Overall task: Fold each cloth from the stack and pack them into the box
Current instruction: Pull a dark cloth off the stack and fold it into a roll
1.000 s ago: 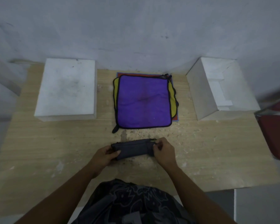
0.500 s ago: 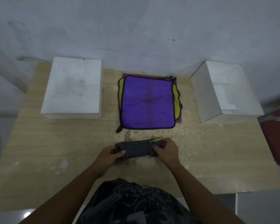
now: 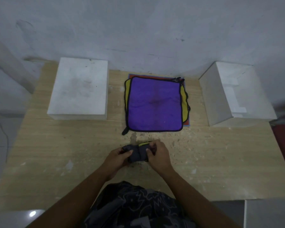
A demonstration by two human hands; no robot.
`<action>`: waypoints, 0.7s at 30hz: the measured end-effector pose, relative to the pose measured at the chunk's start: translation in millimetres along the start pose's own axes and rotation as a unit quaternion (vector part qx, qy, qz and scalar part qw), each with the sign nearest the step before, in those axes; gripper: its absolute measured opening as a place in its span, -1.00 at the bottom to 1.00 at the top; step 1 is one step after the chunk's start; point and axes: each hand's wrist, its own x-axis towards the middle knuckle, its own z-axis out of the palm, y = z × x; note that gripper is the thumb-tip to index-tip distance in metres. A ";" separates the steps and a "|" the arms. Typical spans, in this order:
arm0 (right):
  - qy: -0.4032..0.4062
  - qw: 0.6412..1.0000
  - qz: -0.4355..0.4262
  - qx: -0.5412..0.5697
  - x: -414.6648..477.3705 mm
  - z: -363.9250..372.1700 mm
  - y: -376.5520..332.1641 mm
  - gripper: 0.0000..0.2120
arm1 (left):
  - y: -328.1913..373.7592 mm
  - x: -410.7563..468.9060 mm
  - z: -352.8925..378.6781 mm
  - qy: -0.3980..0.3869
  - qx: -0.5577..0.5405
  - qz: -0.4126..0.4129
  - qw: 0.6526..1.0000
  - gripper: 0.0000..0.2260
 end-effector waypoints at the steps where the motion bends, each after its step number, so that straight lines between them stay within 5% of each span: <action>1: 0.000 1.000 0.020 -0.010 -0.2 0.1 2.0 -0.73 | -0.2 1.1 0.5 0.012 0.005 0.000 1.000 -0.81; 6: -0.066 0.992 0.108 0.008 -1.1 -0.3 -3.5 -0.51 | -2.2 3.9 3.9 0.053 0.084 0.020 0.995 -0.94; 9: -0.045 0.993 0.107 0.021 0.9 0.4 -4.4 -0.56 | -4.5 4.6 8.1 0.079 0.165 0.037 0.982 -0.78; 15: 0.026 0.999 -0.033 0.023 -4.5 -3.9 -5.8 -0.71 | 9.1 -4.8 38.2 0.054 0.082 -0.002 0.995 -0.65; 18: 0.031 0.990 -0.124 0.066 -11.4 -17.0 -5.7 -0.70 | 23.1 -12.5 52.7 0.005 0.045 0.004 0.999 -0.34; 21: 0.019 0.974 -0.151 0.169 -16.3 -39.0 -3.3 -0.71 | 31.4 -18.9 66.3 -0.011 0.033 0.041 0.999 -0.45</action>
